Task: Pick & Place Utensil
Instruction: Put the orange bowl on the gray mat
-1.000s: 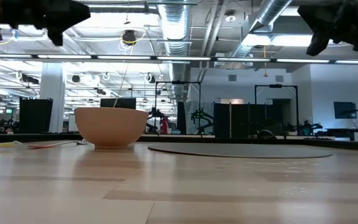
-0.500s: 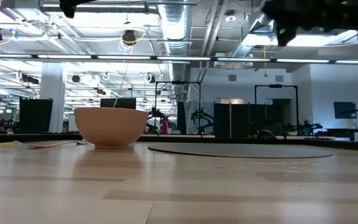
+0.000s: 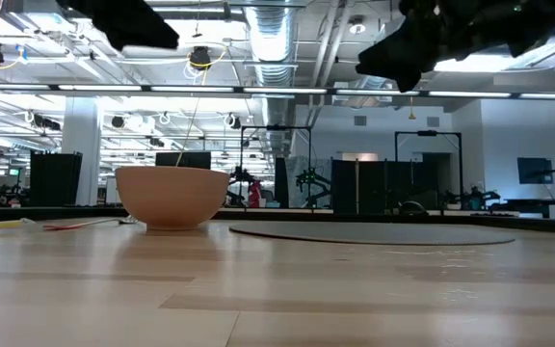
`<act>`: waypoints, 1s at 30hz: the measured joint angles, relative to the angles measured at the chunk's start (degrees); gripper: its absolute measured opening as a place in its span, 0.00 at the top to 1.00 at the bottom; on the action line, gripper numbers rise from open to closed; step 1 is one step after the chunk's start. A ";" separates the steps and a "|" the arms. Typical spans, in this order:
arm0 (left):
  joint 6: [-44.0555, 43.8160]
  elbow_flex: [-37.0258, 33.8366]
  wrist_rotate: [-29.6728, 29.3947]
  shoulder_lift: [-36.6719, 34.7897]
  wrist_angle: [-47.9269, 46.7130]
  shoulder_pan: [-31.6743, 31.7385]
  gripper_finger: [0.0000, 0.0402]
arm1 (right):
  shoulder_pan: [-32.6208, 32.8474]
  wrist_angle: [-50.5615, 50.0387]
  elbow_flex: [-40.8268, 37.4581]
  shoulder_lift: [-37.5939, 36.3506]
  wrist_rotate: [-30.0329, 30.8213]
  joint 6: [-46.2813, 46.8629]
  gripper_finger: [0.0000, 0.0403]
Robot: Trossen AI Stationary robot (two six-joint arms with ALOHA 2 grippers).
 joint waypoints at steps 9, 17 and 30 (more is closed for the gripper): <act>-3.51 8.12 18.44 12.21 0.45 12.02 0.54 | -0.34 -10.04 0.65 -5.29 0.94 0.48 0.64; -9.07 8.31 27.06 25.58 -2.65 13.15 0.57 | -0.22 -10.90 0.68 -6.16 1.01 3.51 0.66; -12.02 8.29 26.49 35.13 -2.61 8.64 0.57 | -0.24 -13.20 0.65 -6.16 1.01 6.08 0.67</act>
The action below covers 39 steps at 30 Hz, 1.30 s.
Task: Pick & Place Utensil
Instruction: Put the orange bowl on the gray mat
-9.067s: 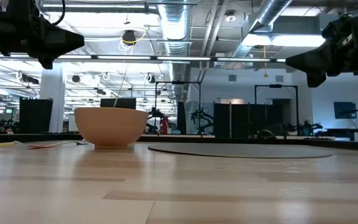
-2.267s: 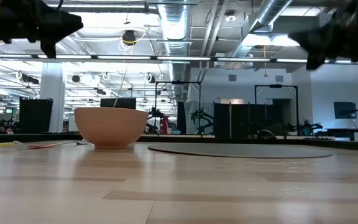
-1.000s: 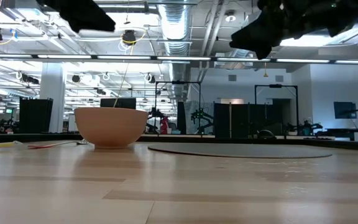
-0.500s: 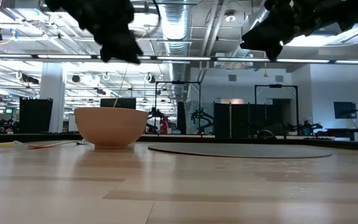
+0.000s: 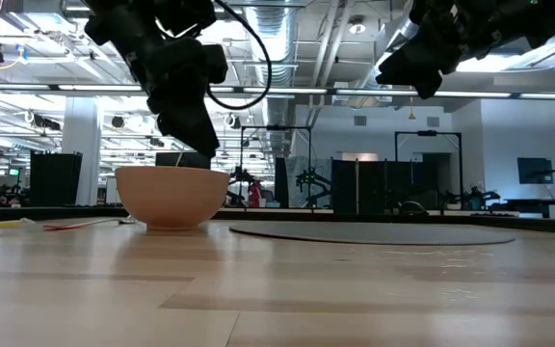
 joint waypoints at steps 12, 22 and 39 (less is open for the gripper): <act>-4.10 -2.82 -5.74 0.71 -0.13 -2.99 0.57 | 0.04 0.06 -0.02 0.00 -0.02 0.00 0.67; -5.08 -5.35 -11.00 0.70 0.28 -5.98 0.58 | 0.04 0.10 -0.02 0.00 -0.02 0.00 0.68; 3.58 -2.59 -11.64 0.19 4.12 -10.27 0.97 | 0.04 0.34 -0.04 0.00 -0.02 -0.02 0.68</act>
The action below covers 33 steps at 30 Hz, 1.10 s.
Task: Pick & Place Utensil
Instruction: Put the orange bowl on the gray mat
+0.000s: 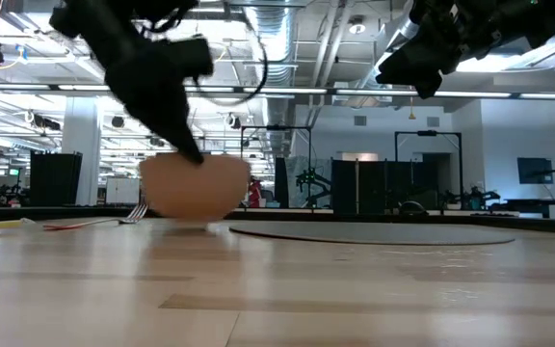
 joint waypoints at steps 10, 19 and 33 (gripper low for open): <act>8.71 14.01 4.80 0.04 0.56 0.59 0.97 | -0.07 -0.01 0.00 -0.17 0.00 -2.22 0.69; 14.14 22.51 9.45 10.61 0.64 4.44 0.97 | -0.13 -10.41 -0.04 -6.56 3.54 -2.73 0.70; 14.51 27.37 16.62 27.19 14.81 9.94 0.97 | -0.20 -23.35 -0.04 -10.51 11.54 4.96 0.71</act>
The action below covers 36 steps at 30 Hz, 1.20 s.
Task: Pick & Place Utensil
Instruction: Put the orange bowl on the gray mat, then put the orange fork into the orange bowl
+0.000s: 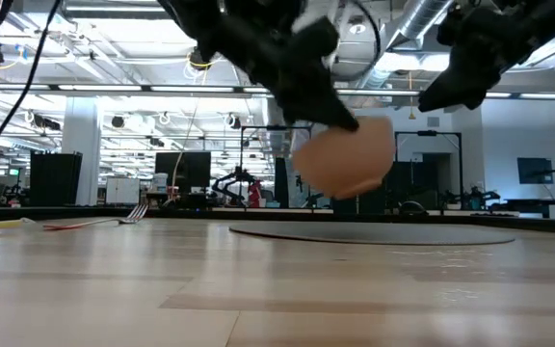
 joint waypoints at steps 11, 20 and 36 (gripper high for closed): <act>0.23 0.02 0.18 5.00 1.36 0.25 0.96 | 0.14 -0.23 0.00 0.00 0.40 0.00 0.71; 0.21 0.00 0.22 5.10 3.67 -0.18 0.89 | 0.15 -0.01 0.00 0.00 0.42 0.03 0.71; -0.02 0.00 0.20 5.08 3.51 -1.39 0.71 | 0.15 -0.01 0.00 0.00 0.40 1.05 0.71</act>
